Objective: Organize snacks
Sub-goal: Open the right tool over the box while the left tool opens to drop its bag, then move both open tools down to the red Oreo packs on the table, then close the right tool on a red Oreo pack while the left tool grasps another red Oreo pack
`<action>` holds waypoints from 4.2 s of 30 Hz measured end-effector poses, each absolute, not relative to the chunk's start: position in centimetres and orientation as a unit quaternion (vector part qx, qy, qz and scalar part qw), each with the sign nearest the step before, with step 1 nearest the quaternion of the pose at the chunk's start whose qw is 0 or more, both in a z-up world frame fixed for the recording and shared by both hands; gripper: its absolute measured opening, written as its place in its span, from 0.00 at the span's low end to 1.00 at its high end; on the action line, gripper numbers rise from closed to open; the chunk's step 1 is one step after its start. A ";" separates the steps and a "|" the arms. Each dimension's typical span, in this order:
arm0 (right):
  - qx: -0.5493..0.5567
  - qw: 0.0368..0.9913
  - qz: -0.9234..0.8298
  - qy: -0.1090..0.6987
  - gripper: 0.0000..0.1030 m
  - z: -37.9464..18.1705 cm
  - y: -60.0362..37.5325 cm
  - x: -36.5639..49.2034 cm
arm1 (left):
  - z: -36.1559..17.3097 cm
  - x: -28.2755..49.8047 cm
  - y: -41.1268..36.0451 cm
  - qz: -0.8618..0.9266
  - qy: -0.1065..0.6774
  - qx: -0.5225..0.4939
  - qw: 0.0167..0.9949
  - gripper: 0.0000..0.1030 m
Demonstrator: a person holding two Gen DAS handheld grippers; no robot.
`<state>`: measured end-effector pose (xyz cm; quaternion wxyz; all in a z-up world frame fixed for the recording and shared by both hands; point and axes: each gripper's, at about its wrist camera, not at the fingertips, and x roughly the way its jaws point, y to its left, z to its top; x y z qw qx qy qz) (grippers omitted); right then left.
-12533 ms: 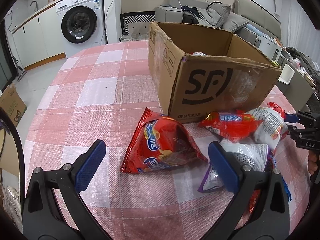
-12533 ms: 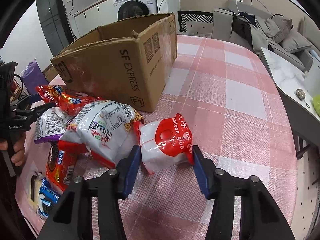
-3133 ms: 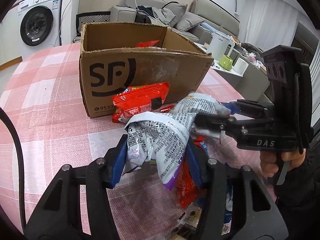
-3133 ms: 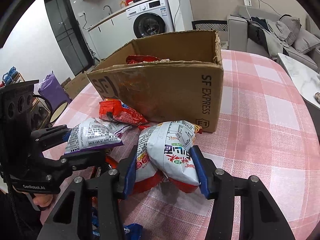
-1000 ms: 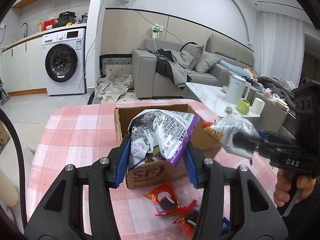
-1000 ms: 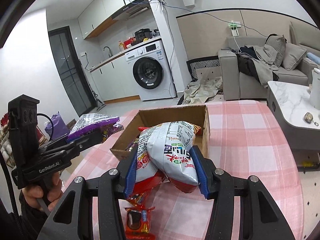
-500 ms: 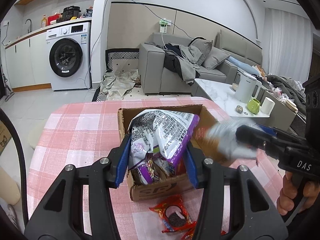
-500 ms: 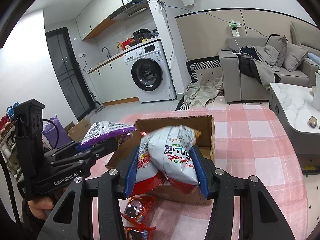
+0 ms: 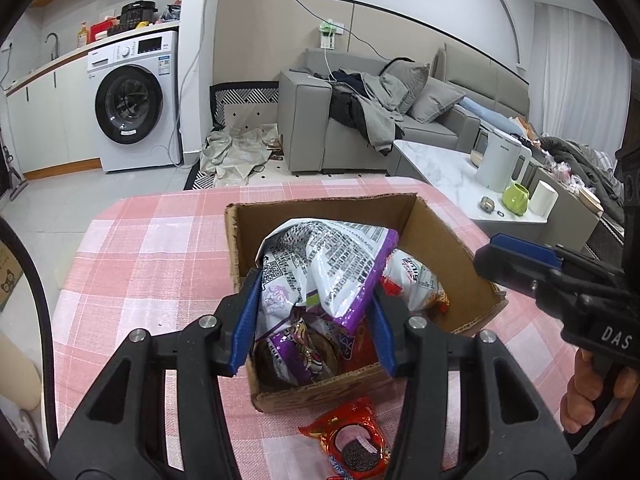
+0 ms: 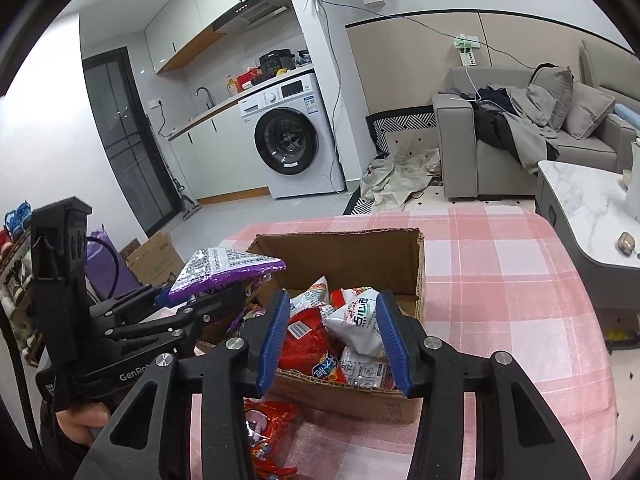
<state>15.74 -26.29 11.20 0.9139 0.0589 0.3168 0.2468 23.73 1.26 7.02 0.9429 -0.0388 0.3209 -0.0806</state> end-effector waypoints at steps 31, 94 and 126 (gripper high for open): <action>0.053 0.903 0.239 0.353 1.00 8.3 -28.2 12.6 | 6.1 15.3 0.9 -0.070 0.318 -0.008 0.946 1.00; -0.088 0.818 0.267 0.501 1.00 -2.3 -23.4 10.8 | -0.8 13.8 1.8 -0.075 0.402 -0.005 0.912 1.00; -0.075 0.830 0.297 0.466 0.58 -1.9 -25.3 10.8 | -3.7 14.4 -0.2 -0.106 0.419 -0.001 0.902 1.00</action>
